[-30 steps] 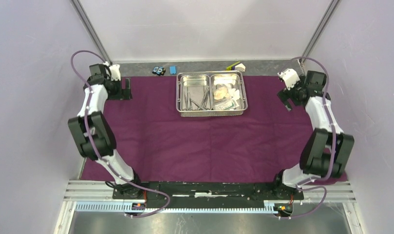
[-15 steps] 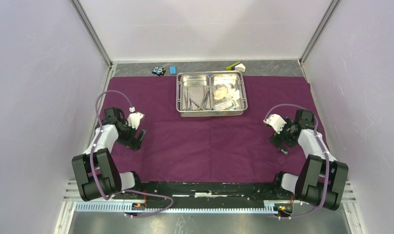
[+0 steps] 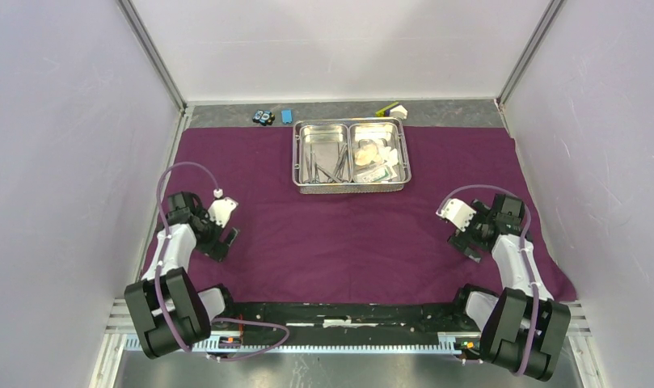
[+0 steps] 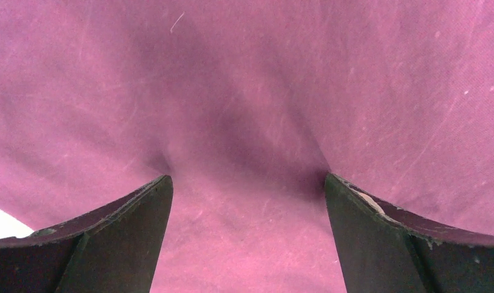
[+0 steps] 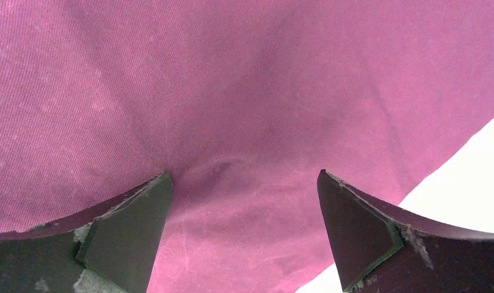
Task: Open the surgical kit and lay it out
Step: Smooth out the surgical kit at the center of the board.
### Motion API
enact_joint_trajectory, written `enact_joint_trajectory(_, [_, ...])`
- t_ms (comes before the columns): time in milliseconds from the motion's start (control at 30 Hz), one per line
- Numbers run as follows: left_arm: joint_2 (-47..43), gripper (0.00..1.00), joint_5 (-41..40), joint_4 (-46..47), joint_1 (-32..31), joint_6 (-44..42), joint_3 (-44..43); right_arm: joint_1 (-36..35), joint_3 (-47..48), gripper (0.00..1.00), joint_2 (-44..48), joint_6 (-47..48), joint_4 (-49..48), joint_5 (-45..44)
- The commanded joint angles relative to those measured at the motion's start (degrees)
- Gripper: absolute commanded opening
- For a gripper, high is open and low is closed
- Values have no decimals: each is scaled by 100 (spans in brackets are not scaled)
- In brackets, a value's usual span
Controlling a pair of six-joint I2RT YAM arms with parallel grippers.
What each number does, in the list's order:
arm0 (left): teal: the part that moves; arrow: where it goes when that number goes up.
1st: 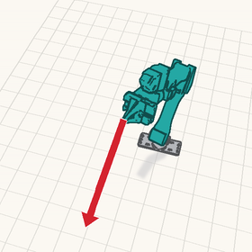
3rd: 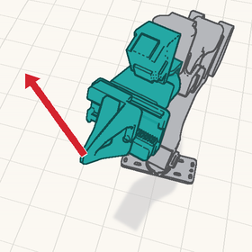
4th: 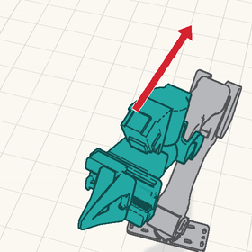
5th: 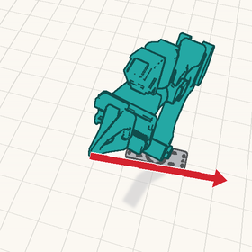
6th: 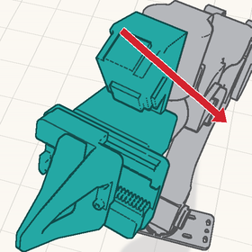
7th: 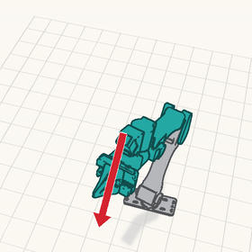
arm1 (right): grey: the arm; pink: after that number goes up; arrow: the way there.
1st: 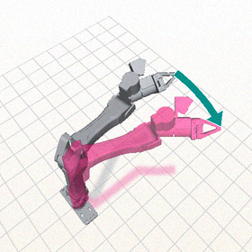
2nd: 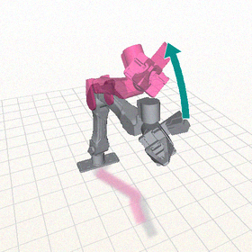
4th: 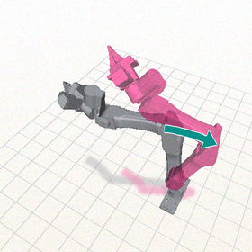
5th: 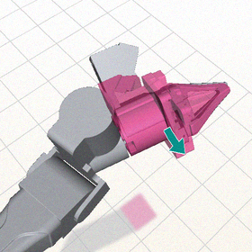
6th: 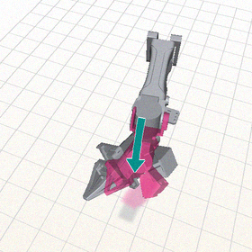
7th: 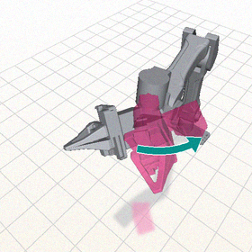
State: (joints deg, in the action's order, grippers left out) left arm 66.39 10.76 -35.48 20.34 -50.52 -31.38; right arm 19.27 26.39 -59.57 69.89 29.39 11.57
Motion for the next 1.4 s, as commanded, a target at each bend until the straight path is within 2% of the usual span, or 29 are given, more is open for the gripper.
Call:
enact_joint_trajectory(0, [42, 99, -1058, -268, 206, -861, 437, 105, -338, 98, -132, 299, 931, -508])
enact_joint_trajectory(267, [-71, 98, -1052, -837, 251, -848, 18, 96, -54, 98, 29, 266, 1291, -531])
enact_joint_trajectory(633, [-102, 98, -1538, -1694, 324, -1221, -627, 102, 67, 98, 633, 481, 1999, -968])
enact_joint_trajectory(733, [-87, 98, -1155, -1972, 320, -1109, -1186, 103, 539, 98, 587, 403, 2200, -555])
enact_joint_trajectory(867, [123, 100, 7, -2020, 277, -463, -2168, 87, 1337, 98, 246, -12, 2209, 247])
enact_joint_trajectory(1000, [776, 100, 651, -1382, -231, 834, -2912, -191, 1934, 98, -280, -944, 1492, 878])
enact_joint_trajectory(1167, [1964, 100, 161, 288, -1339, 2151, -3521, -665, 2244, 98, -1089, -2453, -487, 669])
enact_joint_trajectory(1367, [4157, 99, 156, 552, -1855, 3418, -5632, -781, 3169, 98, -2754, -3512, -1745, 601])
